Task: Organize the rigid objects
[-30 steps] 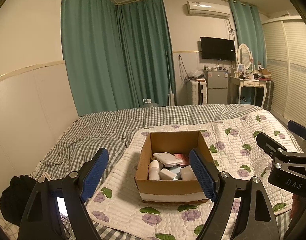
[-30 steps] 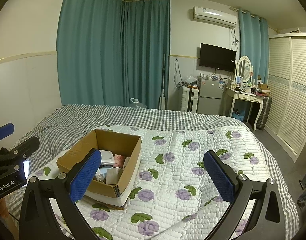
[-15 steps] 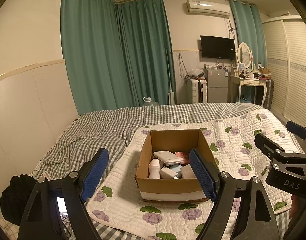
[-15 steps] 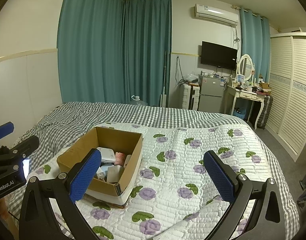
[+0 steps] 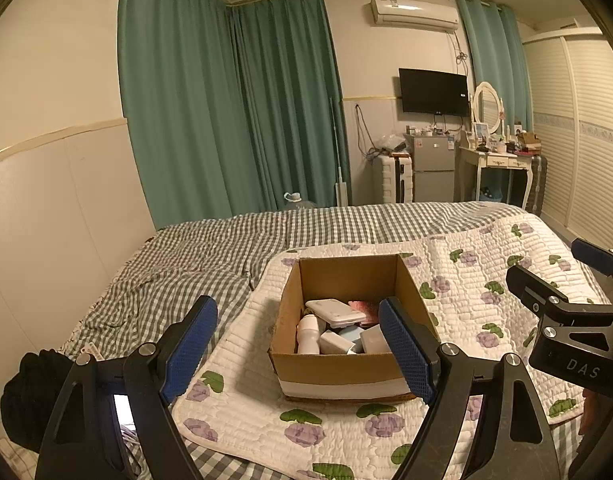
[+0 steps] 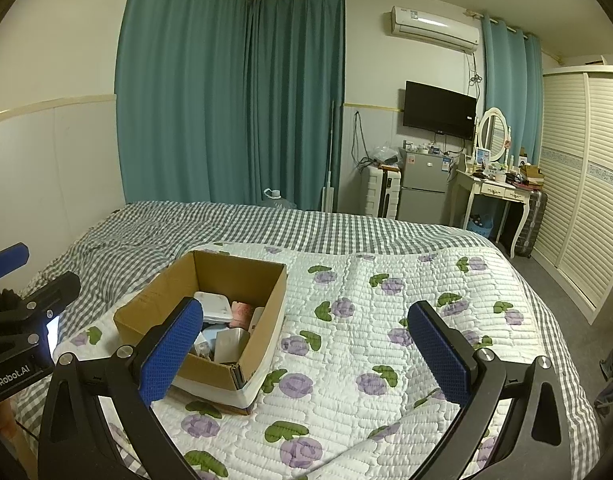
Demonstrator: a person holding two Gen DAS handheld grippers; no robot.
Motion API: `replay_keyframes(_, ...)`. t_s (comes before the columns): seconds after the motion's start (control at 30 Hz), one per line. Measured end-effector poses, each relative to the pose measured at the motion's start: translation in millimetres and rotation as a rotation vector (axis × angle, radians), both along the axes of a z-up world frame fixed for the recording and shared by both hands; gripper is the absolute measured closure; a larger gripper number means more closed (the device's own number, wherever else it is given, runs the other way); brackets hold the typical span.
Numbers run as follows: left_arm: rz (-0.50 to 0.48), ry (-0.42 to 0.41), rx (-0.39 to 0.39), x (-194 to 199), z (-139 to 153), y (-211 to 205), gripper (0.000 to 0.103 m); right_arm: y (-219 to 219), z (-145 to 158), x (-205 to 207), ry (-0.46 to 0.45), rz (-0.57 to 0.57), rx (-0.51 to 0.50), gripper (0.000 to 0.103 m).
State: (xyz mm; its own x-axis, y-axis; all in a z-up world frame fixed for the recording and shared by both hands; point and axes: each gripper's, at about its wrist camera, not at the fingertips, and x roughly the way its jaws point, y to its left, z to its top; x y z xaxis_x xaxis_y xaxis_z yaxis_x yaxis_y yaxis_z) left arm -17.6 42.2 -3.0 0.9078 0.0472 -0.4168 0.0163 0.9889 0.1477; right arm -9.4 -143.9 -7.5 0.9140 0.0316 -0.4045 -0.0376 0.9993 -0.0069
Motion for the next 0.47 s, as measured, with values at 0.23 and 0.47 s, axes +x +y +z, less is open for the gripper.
replay_keyframes(0.23,0.0,0.0,0.004,0.0,-1.3,-0.5,0.017,-1.5,-3.7,-1.7,0.005,0.002,0.0,0.0)
replay_keyframes(0.47,-0.007,0.003,-0.005,-0.9,-3.4,1.0,0.017,-2.7,-4.2,-0.9,0.009,0.004,0.001,0.0)
